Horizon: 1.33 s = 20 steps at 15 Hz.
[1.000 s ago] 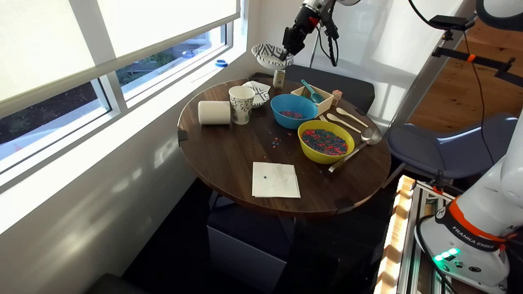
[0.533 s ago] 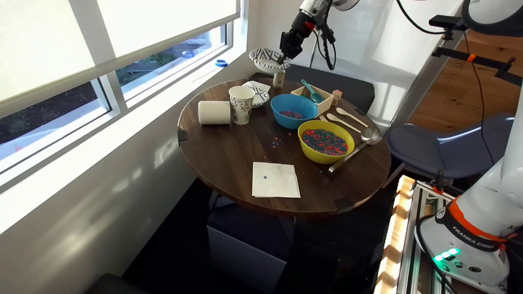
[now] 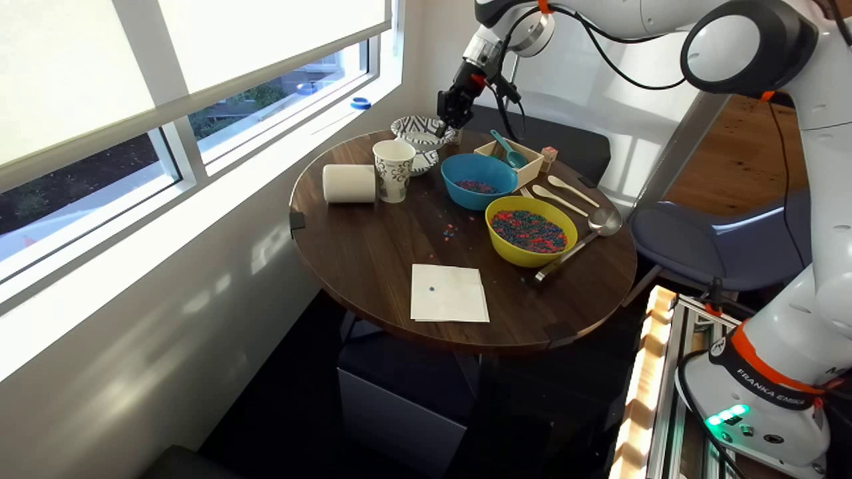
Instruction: Pour the content of the black and white bowl into the blue bowl
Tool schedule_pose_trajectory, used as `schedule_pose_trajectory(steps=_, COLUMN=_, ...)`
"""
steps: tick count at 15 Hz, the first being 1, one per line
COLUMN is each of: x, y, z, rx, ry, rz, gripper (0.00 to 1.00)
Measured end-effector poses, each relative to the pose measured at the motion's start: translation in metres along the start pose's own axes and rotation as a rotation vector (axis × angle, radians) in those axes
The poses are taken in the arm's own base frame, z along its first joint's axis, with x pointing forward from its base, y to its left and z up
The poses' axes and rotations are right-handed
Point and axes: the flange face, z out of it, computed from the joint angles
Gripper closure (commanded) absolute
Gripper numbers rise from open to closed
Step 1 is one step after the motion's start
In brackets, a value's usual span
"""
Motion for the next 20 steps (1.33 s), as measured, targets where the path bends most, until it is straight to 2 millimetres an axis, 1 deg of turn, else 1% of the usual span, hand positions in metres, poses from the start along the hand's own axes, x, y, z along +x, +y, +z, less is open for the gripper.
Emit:
schedule_pose_trajectory(steps=2, x=0.006, y=0.005, z=0.011, rx=-0.014, ry=-0.009, rz=0.008, gripper=0.99)
schedule_pose_trajectory(steps=4, x=0.011, y=0.007, z=0.016, rx=-0.031, ry=-0.011, rz=0.011, gripper=0.99)
schedule_pose_trajectory(steps=7, x=0.017, y=0.007, z=0.02, rx=-0.044, ry=-0.009, rz=0.011, gripper=0.99)
schedule_pose_trajectory(steps=12, x=0.022, y=-0.001, z=0.023, rx=-0.029, ry=-0.003, rz=0.008, gripper=0.99)
schedule_pose_trajectory(steps=13, x=0.023, y=-0.001, z=0.025, rx=-0.029, ry=-0.004, rz=0.007, gripper=0.69)
schedule_pose_trajectory(steps=14, x=0.024, y=-0.002, z=0.027, rx=-0.028, ry=-0.005, rz=0.006, gripper=0.68)
schedule_pose_trajectory(steps=15, x=0.024, y=-0.001, z=0.029, rx=-0.028, ry=-0.007, rz=0.007, gripper=0.63)
schedule_pose_trajectory(steps=17, x=0.024, y=-0.002, z=0.031, rx=-0.028, ry=-0.01, rz=0.006, gripper=0.48)
schedule_pose_trajectory(steps=20, x=0.025, y=-0.005, z=0.028, rx=-0.028, ry=-0.004, rz=0.0, gripper=0.26)
